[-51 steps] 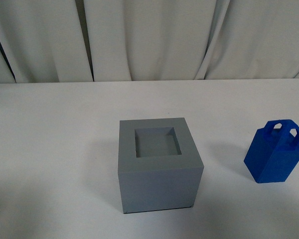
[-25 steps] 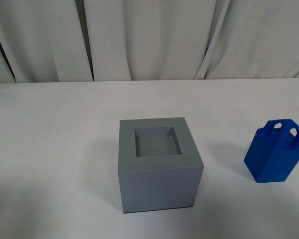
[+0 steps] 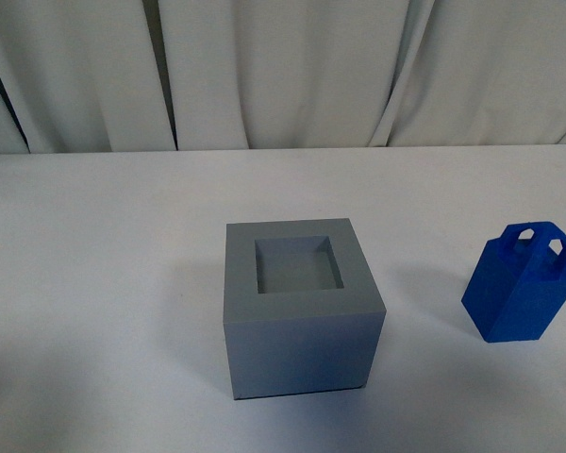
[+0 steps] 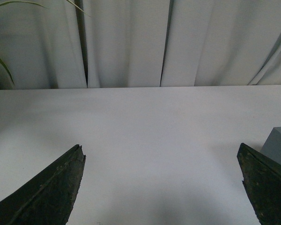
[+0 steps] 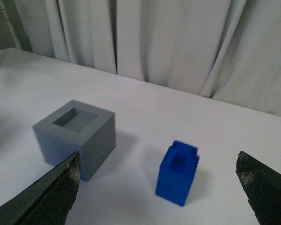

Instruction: Insert blue part into gray base

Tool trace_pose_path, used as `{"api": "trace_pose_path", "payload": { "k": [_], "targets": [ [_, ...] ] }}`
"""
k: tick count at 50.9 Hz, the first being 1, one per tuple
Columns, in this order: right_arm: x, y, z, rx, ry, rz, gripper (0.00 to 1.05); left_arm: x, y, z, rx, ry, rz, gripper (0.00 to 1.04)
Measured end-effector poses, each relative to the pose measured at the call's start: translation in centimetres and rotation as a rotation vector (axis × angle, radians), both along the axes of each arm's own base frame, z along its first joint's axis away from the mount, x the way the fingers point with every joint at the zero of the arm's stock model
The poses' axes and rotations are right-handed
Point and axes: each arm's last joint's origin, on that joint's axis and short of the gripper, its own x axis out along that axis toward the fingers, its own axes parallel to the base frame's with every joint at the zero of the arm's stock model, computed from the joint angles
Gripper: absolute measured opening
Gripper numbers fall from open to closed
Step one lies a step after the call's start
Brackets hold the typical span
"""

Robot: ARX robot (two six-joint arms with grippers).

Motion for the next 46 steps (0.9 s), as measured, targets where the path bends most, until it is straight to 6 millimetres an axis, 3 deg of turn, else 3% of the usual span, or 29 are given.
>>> {"api": "trace_pose_path", "payload": {
  "k": [12,21,40,46],
  "targets": [
    [5.5,0.8,2.2,-0.075,0.091,0.043,0.97,0.0,0.0,0.0,0.000,0.000,0.000,0.99],
    [10.6,2.1,4.1,-0.248,0.202,0.200,0.97,0.0,0.0,0.0,0.000,0.000,0.000,0.99],
    [17.2,3.4,7.0,-0.640,0.334,0.498,0.97,0.0,0.0,0.0,0.000,0.000,0.000,0.99],
    [18.8,3.8,6.9,-0.773,0.356,0.574,0.97,0.0,0.0,0.0,0.000,0.000,0.000,0.99]
  ]
}}
